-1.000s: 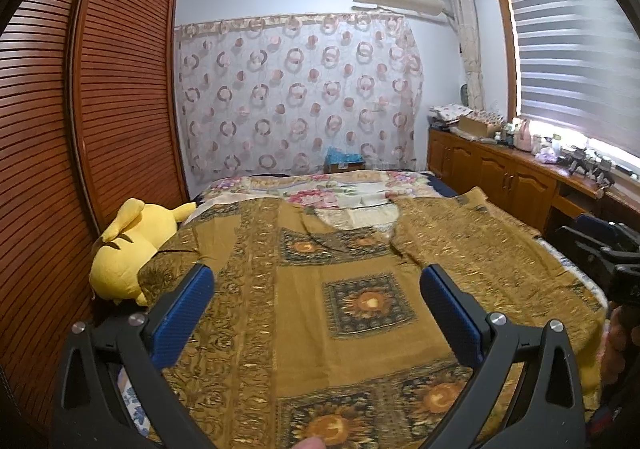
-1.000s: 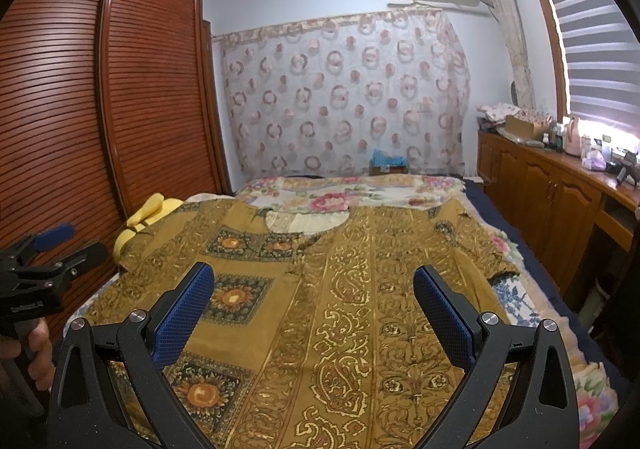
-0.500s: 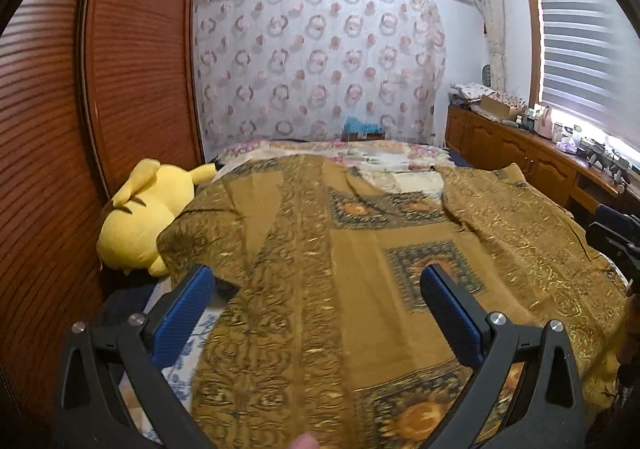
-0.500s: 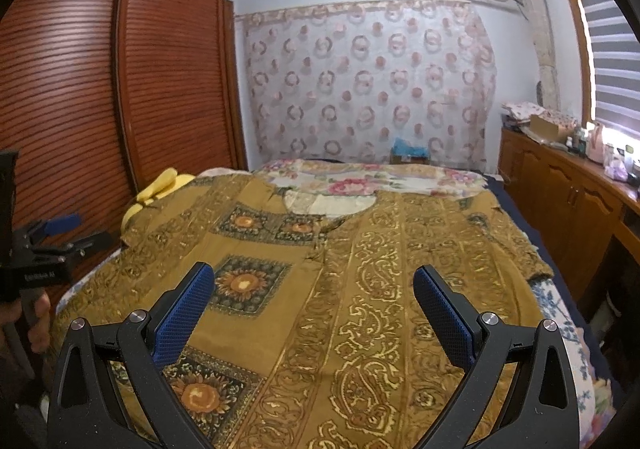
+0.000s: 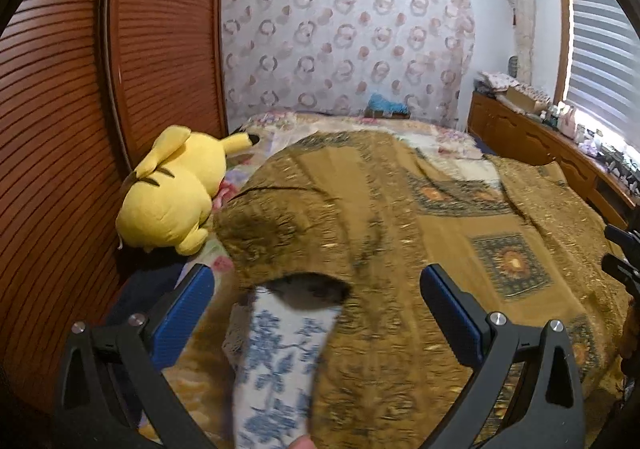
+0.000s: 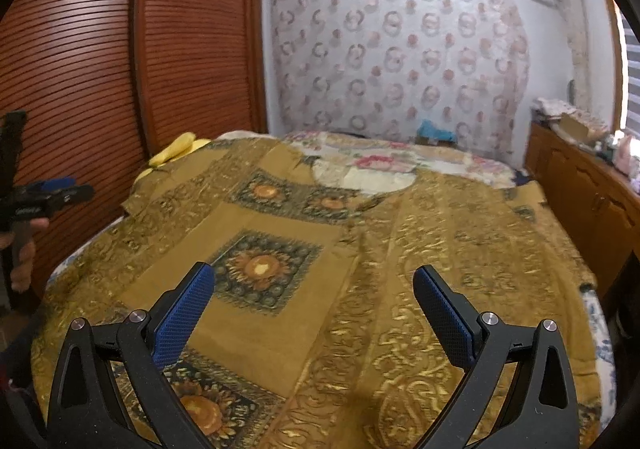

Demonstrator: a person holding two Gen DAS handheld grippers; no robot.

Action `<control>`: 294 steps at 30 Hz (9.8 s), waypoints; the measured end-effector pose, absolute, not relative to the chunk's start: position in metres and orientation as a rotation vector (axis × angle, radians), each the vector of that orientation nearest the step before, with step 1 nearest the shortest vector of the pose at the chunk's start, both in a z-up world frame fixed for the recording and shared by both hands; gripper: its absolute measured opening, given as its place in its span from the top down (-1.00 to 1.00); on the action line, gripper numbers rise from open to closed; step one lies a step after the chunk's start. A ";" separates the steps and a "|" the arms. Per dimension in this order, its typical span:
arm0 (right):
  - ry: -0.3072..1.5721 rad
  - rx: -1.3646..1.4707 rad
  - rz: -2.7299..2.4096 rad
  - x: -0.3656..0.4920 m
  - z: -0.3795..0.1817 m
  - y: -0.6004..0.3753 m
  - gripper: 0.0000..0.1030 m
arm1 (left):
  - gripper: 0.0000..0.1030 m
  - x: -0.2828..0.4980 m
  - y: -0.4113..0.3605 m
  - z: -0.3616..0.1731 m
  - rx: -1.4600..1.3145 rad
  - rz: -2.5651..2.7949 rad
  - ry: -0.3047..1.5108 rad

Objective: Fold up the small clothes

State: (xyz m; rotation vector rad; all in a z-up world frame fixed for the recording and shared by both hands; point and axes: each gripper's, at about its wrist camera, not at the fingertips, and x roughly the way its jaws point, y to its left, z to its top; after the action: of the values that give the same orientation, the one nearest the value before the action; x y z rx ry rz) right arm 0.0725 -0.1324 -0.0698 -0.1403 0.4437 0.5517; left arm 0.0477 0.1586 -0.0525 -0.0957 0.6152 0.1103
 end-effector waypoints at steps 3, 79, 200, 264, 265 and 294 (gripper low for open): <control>0.471 -0.166 0.583 0.077 -0.073 -0.125 -0.97 | -1.00 0.061 0.172 -0.063 -0.122 0.106 0.671; 0.594 -0.204 0.598 0.101 -0.094 -0.112 -0.97 | -0.21 0.116 0.133 -0.067 -0.048 -0.109 0.796; 0.761 -0.171 0.423 0.147 -0.108 -0.260 -0.04 | 0.29 0.183 0.113 -0.023 0.077 -0.120 0.794; 0.896 0.272 0.225 0.255 -0.093 -0.447 0.22 | -0.30 0.188 -0.050 -0.093 0.172 -0.401 0.876; 0.890 0.267 0.234 0.255 -0.091 -0.445 0.38 | -0.30 0.188 -0.050 -0.093 0.171 -0.401 0.876; 0.717 -0.222 0.447 0.179 -0.065 -0.301 0.24 | -0.30 0.181 -0.048 -0.087 0.162 -0.380 0.842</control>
State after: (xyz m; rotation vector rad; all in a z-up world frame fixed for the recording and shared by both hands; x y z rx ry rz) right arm 0.1785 -0.3010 -0.0648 -0.2224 0.7171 0.4475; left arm 0.1811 -0.0484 -0.0865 0.1620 0.8417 -0.3804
